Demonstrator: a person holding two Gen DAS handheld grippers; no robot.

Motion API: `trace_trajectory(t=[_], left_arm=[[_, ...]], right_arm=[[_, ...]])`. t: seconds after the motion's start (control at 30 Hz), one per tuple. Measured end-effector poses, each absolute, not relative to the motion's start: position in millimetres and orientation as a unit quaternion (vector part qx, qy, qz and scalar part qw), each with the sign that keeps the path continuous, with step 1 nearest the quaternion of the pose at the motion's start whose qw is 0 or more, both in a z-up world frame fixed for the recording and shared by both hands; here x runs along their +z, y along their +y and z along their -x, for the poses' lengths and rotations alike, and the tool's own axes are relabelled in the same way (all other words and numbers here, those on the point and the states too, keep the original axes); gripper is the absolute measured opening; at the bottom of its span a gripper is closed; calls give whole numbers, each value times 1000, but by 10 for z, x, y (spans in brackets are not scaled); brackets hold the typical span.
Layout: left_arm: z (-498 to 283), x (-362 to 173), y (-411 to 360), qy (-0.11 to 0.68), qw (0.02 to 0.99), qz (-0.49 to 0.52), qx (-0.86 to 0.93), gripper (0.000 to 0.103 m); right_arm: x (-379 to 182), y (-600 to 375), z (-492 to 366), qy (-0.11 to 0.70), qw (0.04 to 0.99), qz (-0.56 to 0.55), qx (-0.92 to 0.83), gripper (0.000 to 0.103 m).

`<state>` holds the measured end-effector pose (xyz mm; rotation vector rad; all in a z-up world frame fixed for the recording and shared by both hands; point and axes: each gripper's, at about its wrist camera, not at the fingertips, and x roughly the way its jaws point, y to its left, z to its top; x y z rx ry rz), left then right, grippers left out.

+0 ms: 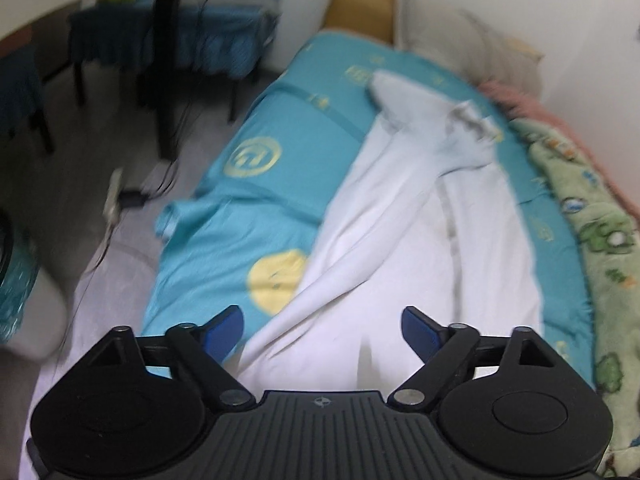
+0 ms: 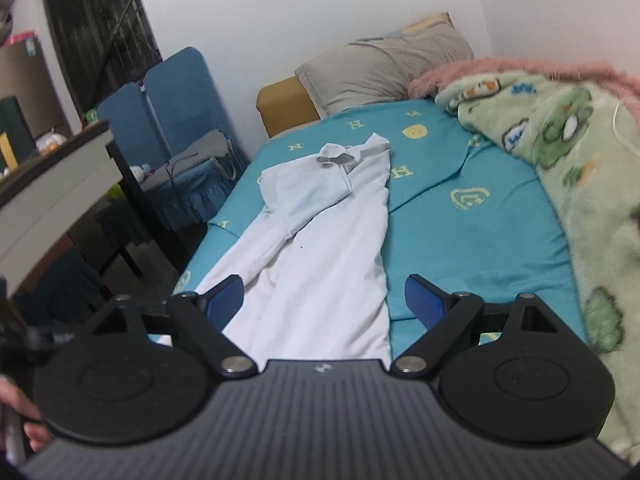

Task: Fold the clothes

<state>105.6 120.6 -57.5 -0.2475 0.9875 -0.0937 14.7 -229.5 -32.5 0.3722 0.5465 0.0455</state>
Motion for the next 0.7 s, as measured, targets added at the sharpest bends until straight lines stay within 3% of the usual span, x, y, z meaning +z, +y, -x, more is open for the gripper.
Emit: trace_trajectory(t=[0.23,0.47,0.7], left_arm=[[-1213,-749,1234,517,850,96,-14,77],[-1412,-563,1369,540,839,13,-69,73],[-1470,-821,1608,596,790,54,-135,55]], right_arm=[[-495,-2463,-234,296,927,-230,26,89],[-566,-2561,-250,306,916,-259,31,89],[-615,-2544,-325,321,912,-255,26,89]])
